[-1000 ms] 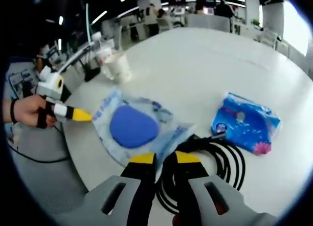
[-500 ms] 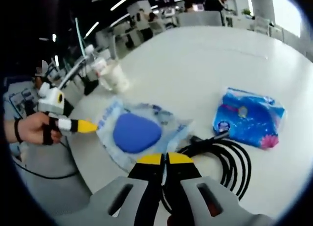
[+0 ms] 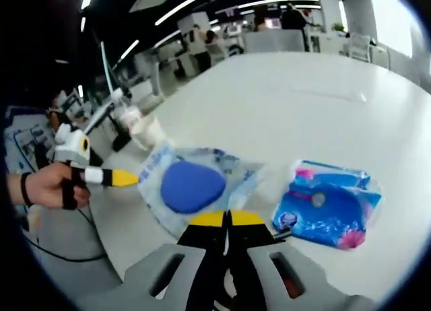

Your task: Arrange the tabletop items into an orderly group along one side of the table until the central work area is clear of visible clutter.

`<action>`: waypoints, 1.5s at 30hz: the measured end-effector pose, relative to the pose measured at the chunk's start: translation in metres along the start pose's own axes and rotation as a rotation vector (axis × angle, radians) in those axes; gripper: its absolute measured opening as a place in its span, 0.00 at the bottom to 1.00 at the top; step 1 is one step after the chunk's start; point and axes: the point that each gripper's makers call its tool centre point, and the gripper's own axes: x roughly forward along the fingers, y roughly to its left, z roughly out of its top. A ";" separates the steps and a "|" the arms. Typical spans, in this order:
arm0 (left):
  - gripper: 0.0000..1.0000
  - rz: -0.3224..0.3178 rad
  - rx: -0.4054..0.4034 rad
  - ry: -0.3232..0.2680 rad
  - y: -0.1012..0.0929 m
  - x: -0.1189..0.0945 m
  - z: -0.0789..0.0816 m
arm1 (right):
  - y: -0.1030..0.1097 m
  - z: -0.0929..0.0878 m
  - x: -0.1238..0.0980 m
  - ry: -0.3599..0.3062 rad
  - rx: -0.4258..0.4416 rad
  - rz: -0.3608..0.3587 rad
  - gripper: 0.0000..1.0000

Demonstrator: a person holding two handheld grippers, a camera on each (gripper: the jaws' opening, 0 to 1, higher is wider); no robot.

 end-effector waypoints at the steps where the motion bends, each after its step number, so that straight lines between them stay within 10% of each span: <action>1: 0.00 -0.002 -0.002 -0.004 -0.001 0.002 0.003 | -0.002 0.002 0.001 -0.001 0.001 -0.001 0.00; 22: 0.00 0.098 -0.042 -0.041 0.024 0.023 0.025 | -0.014 0.016 0.048 0.039 0.022 0.005 0.00; 45: 0.11 0.094 -0.036 0.002 0.033 0.015 0.012 | -0.027 -0.005 0.033 0.030 0.007 -0.038 0.11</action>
